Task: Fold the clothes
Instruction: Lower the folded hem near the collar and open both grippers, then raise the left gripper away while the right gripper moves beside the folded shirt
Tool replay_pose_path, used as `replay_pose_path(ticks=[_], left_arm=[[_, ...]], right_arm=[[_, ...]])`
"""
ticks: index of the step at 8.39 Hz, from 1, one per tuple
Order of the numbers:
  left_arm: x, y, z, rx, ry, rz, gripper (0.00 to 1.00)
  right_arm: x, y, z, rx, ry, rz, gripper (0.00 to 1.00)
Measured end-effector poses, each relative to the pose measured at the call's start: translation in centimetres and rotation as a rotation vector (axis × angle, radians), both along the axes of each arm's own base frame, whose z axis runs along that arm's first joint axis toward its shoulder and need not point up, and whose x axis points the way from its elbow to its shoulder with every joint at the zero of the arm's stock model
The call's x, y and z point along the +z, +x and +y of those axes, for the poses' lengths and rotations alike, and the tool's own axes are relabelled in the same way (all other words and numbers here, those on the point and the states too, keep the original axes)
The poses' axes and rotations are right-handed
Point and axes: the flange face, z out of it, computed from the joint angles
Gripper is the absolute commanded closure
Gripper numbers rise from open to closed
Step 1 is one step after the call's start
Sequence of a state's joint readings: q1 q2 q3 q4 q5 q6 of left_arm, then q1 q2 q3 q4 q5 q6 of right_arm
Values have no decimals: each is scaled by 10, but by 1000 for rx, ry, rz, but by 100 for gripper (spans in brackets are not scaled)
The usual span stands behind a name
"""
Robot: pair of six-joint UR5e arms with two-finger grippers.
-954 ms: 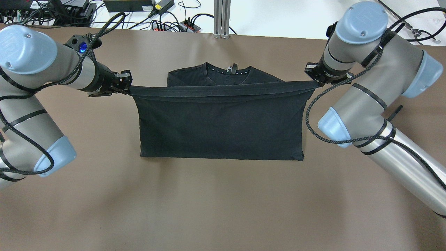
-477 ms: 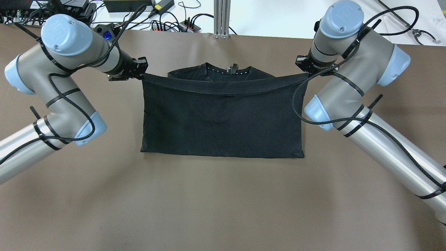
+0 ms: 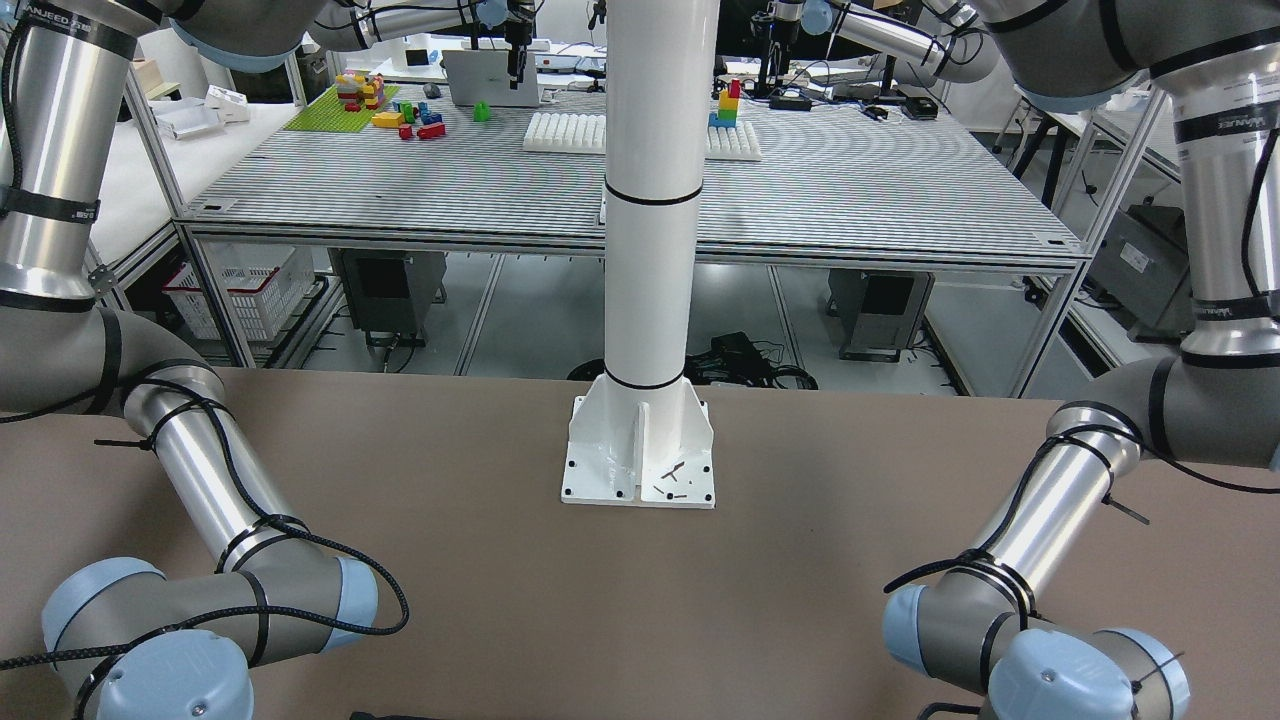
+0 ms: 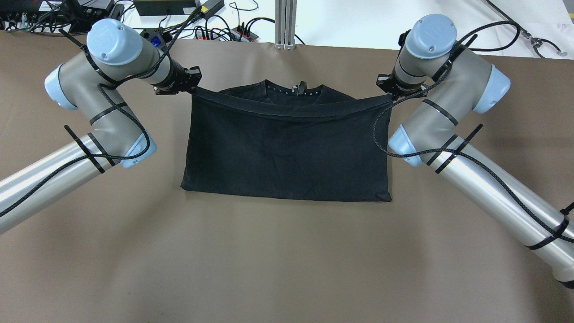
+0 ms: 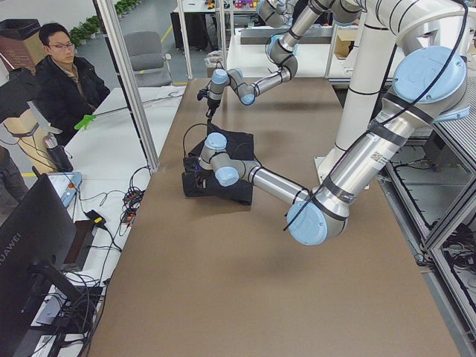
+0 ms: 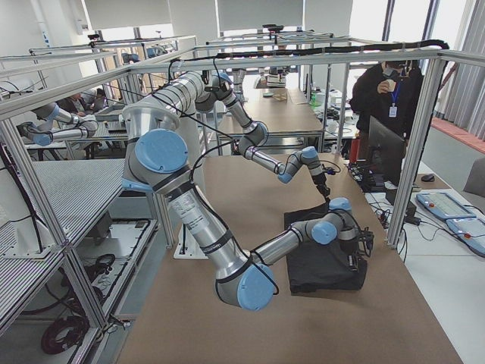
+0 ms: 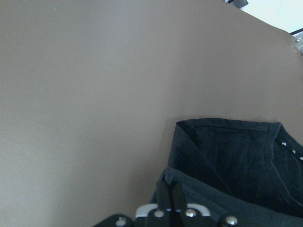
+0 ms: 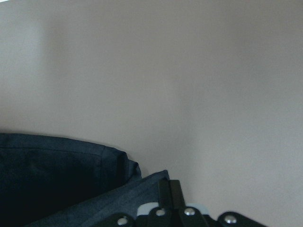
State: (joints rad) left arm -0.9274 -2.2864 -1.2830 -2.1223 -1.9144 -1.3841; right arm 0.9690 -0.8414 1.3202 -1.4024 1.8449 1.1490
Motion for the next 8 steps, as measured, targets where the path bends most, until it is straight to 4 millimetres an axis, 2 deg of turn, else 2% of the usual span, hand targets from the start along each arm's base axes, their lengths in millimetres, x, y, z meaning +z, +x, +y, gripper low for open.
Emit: replay_pose_path(ticks=[1,2,3,4,8], left_arm=[[3,0,-5,-6,-1,-2,45],[5,-3,-10,-13,-1,-4,34],[5,-7,-13,-21,-1,-4,31],[5,-11,-16,-27,0,-4,30],[4,-29,-23,-53,3,1,30]], right_arm=[[0,-2,-4,10,10,-1,93],[-2,-5,-8,20,11,-3,51],[-4,-7,-11,28,8,-5,40],[-6,-8,-13,37,5,-6,36],[-15,-2,-21,152,-3,-9,34]])
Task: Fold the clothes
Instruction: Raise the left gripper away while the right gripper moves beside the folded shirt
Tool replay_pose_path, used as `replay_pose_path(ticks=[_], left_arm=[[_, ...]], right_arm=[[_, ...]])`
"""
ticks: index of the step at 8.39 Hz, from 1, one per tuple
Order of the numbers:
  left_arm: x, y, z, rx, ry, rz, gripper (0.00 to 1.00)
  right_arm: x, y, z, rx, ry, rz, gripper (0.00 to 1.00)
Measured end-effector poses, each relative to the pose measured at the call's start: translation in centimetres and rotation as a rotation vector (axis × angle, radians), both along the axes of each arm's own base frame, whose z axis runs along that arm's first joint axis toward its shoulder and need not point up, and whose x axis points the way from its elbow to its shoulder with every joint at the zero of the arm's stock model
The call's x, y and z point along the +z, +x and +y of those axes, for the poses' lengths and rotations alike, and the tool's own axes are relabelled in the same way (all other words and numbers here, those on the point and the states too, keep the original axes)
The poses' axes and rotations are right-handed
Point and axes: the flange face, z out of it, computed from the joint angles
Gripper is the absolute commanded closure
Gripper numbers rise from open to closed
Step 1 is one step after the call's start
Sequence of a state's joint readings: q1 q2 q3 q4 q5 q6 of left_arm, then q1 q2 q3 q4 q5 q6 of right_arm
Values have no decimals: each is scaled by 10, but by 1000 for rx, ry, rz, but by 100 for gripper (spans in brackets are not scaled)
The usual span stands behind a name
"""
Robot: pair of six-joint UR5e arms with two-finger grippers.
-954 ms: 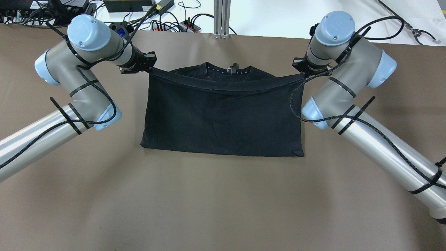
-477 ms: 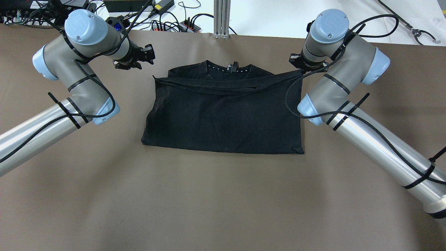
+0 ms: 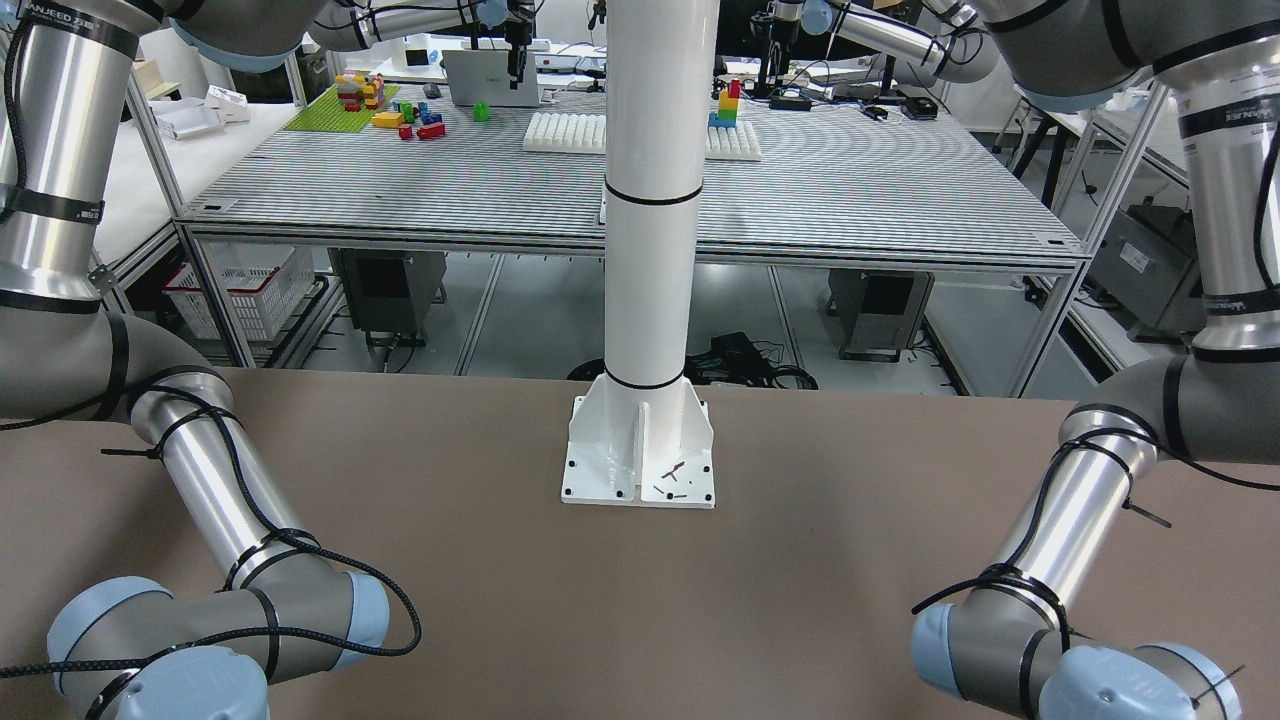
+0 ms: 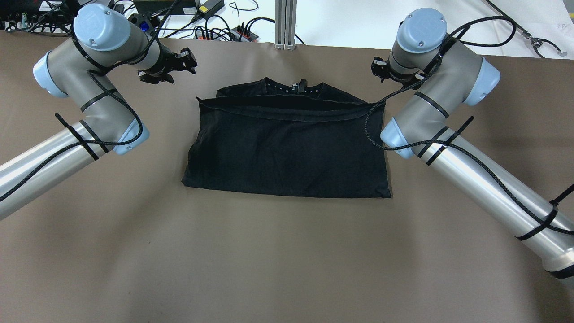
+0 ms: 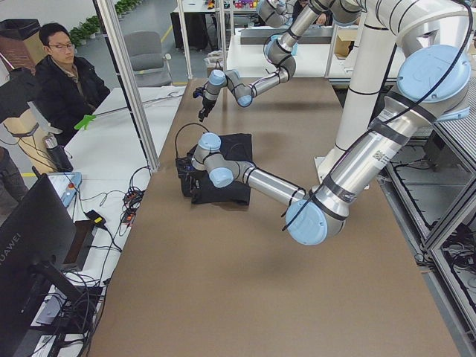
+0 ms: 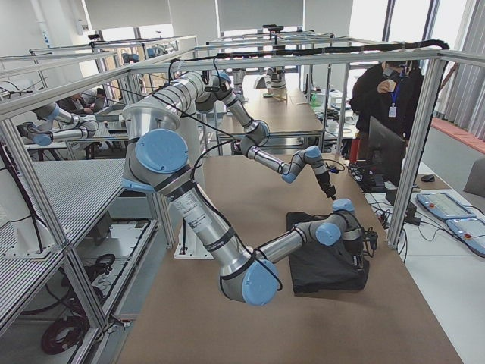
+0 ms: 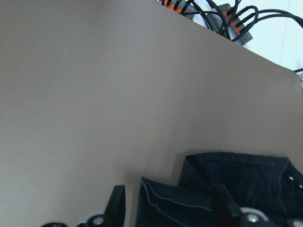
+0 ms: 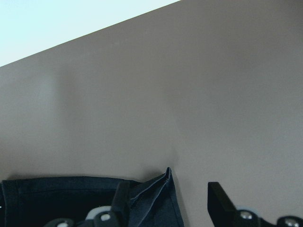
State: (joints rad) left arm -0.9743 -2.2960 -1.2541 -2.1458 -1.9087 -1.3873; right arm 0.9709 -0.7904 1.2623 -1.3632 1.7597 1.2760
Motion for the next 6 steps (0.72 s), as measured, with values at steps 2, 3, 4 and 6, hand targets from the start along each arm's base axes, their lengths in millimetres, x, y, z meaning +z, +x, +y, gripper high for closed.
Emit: replay_pose_path(ticks=[2,3,4,6], left_arm=[[2,-12,-5,-16,0,-3,30],[3,-18,-8,-25,0,-5,30],[4,-22,-11,-32,-1,-5,30],[2,-32,-15,-48,0,-4,30]], right_arm=[[-1,1,11,36,-8,-35,35],[10,-2,30,40,-7,-63,35],[25,-4,59,25,0,-88,35],[47,-13,129,-19,2,-133,35]])
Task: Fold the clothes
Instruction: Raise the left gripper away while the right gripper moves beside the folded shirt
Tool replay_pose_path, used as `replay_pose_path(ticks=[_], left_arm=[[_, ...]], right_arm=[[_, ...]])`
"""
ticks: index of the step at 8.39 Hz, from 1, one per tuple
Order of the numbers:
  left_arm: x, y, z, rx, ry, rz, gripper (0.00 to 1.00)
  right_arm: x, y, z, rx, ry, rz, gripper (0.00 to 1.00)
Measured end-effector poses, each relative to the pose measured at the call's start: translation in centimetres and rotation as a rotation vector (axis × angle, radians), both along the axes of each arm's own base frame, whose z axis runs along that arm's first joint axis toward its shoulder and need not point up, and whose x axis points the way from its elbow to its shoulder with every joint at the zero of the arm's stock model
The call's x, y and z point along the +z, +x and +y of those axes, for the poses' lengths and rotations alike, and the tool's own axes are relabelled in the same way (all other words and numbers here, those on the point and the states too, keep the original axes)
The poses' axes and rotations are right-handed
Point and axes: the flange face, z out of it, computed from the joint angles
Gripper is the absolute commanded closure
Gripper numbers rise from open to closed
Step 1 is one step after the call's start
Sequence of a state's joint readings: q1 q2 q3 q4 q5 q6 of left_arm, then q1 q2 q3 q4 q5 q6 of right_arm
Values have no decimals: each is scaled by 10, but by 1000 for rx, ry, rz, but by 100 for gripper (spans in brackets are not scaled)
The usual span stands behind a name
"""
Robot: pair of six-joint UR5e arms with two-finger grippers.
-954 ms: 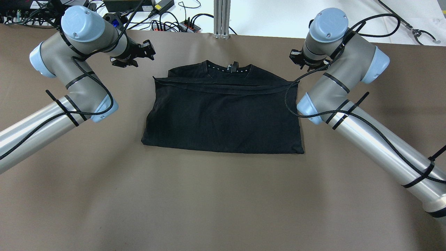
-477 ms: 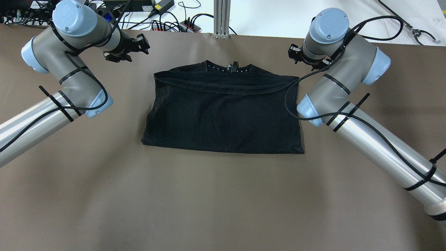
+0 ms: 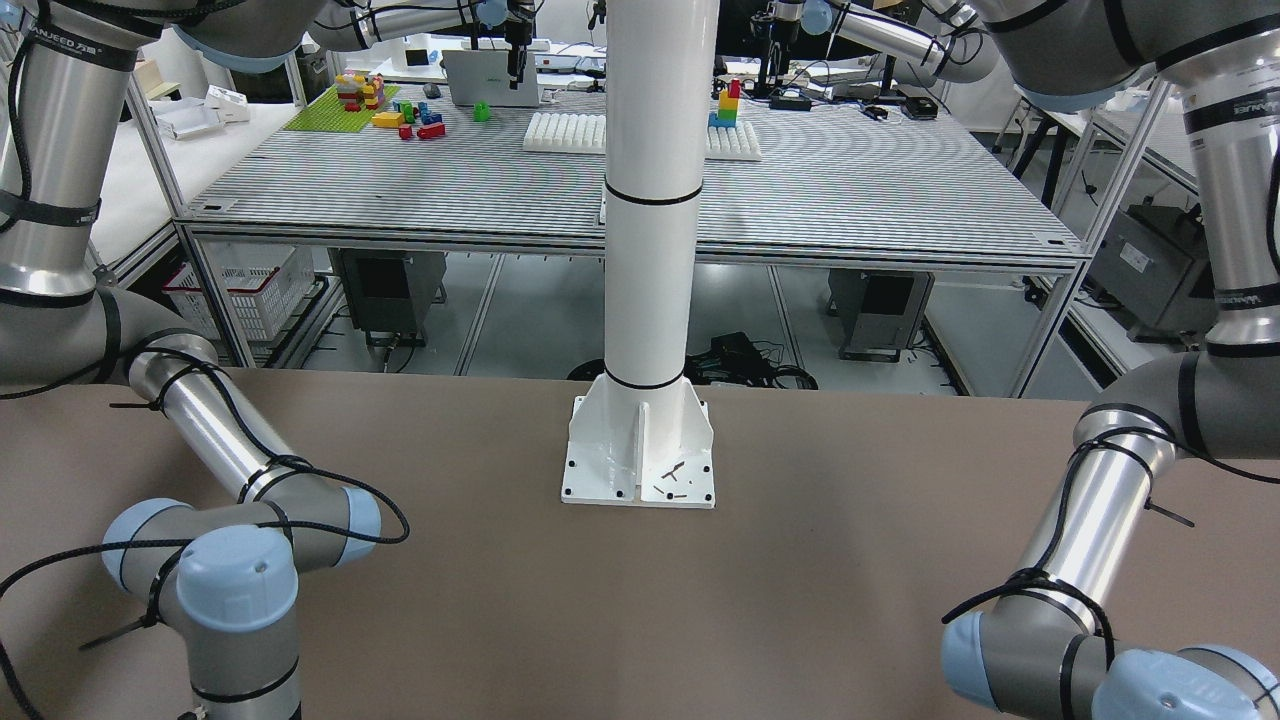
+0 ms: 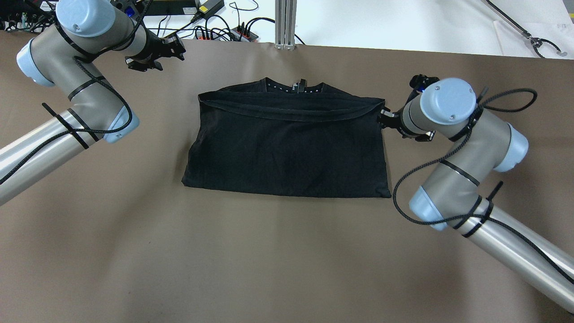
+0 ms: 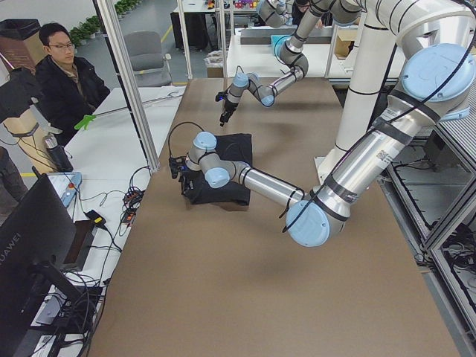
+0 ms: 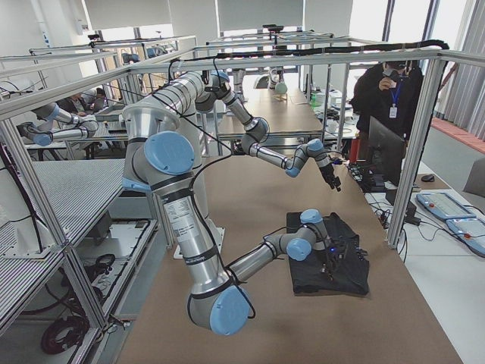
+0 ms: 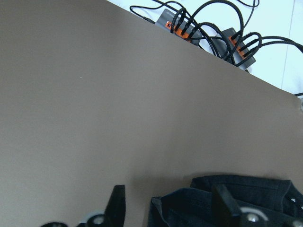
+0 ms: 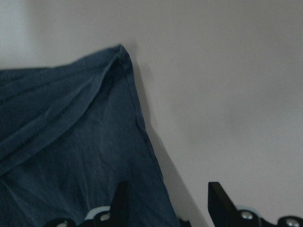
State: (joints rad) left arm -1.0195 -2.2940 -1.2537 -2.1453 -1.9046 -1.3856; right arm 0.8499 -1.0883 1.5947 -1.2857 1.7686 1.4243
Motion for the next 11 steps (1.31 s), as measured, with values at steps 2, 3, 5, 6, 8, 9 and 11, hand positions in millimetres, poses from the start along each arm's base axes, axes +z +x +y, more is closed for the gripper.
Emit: replay_pose_path(ticks=[2,3,5,6,8,9,11], left_arm=[[-3,-3,-2,-16,6,-5,30],[-6,-4,-4,-31,15,-11,30],[-15,-6,-7,-54,30,-17,30],[-21,-7,-8,-65,39,-17,30],[-30,-10,-7,-79,50,-18,30],[-31,-10,-7,-81,51,-18,30],[-32,-10,-7,-81,52,-19,30]], right_arm=[[21,-17,64,-8,-50,-53,36],[36,-25,85,-16,-62,-73,36],[61,-30,107,-16,-70,-108,38],[67,-31,112,-10,-78,-119,38],[69,-44,124,2,-94,-134,40],[63,-50,129,22,-101,-150,43],[60,-63,141,31,-119,-165,58]])
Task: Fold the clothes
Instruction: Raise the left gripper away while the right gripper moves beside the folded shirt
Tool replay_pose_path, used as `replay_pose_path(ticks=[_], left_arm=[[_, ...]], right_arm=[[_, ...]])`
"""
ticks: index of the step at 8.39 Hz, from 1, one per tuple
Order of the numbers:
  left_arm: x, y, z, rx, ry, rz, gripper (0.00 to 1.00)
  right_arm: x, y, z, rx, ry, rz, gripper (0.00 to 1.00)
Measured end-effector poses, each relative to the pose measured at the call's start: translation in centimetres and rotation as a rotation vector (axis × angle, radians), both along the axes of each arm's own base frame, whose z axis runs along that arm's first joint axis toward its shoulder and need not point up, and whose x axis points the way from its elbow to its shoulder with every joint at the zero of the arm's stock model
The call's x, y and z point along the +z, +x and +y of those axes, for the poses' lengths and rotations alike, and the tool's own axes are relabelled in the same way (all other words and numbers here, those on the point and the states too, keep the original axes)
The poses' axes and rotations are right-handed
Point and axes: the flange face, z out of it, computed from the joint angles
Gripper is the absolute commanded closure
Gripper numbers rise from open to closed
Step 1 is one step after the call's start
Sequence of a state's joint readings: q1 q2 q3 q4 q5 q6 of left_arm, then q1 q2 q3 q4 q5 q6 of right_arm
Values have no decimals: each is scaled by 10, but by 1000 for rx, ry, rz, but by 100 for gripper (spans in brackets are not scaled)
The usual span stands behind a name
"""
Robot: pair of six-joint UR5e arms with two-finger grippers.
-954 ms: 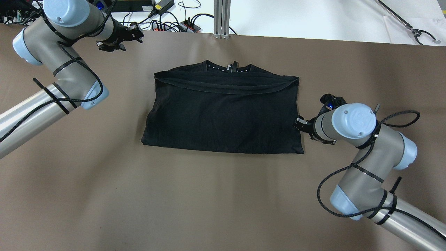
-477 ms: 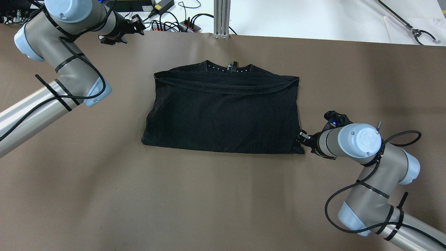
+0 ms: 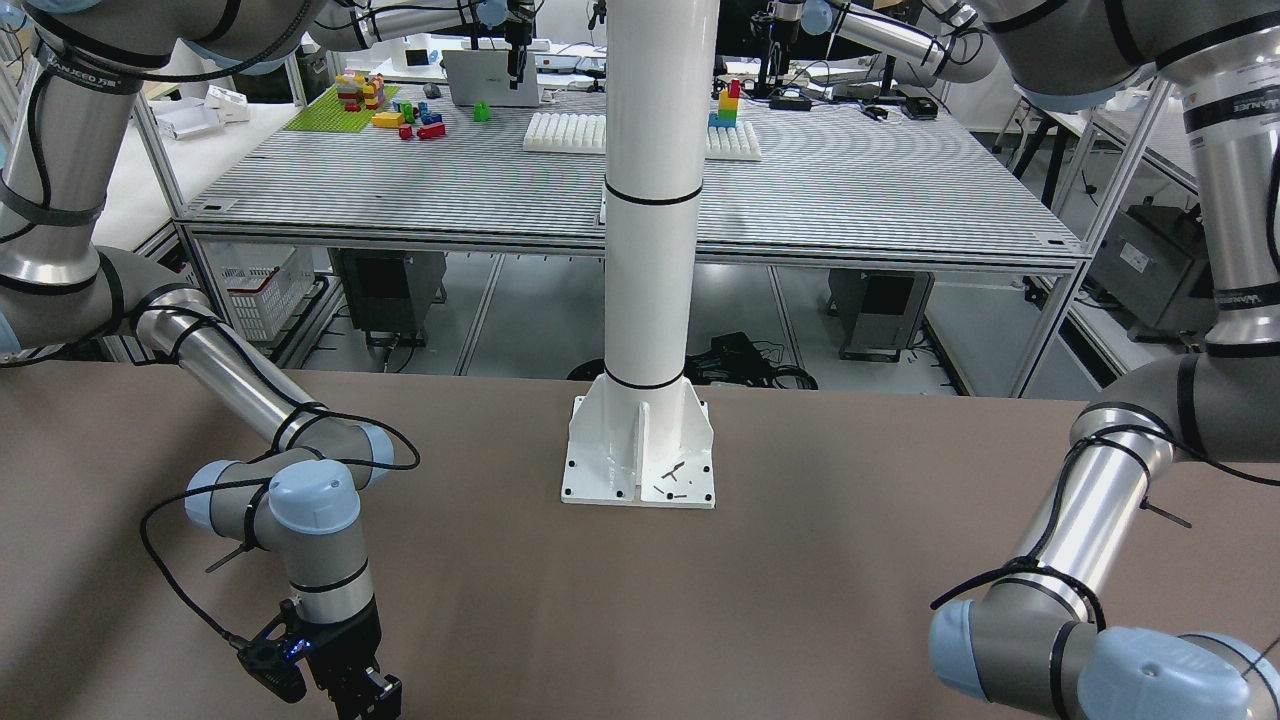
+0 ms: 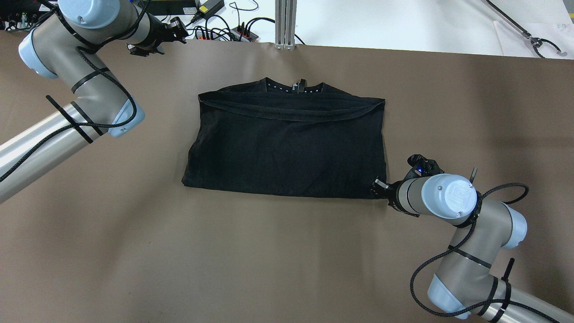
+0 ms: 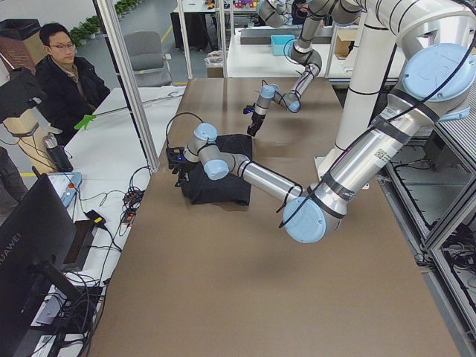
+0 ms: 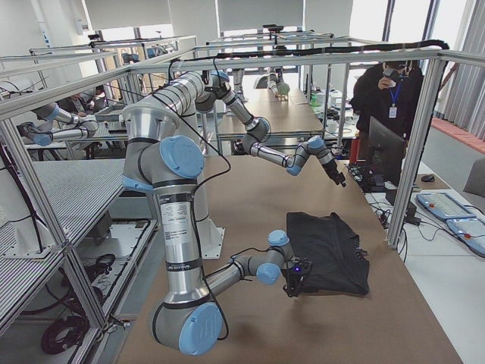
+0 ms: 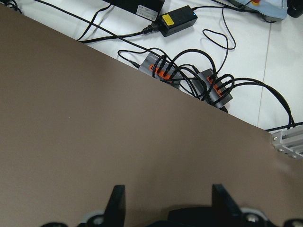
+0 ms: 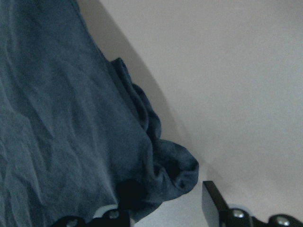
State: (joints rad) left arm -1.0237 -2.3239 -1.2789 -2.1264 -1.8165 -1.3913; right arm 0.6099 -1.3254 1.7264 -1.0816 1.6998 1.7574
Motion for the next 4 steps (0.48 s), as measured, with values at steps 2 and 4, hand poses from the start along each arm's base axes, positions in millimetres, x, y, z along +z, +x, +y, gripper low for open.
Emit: replay_pose_path(ticks=[2,4], left_arm=[[1,2,1,2,-1,-1,30],[5,4,2,6,-5,-4,30]], right_arm=[[2,-1,3,-2,-2,1,100],[-5,3,4,-3,8,-9,100]])
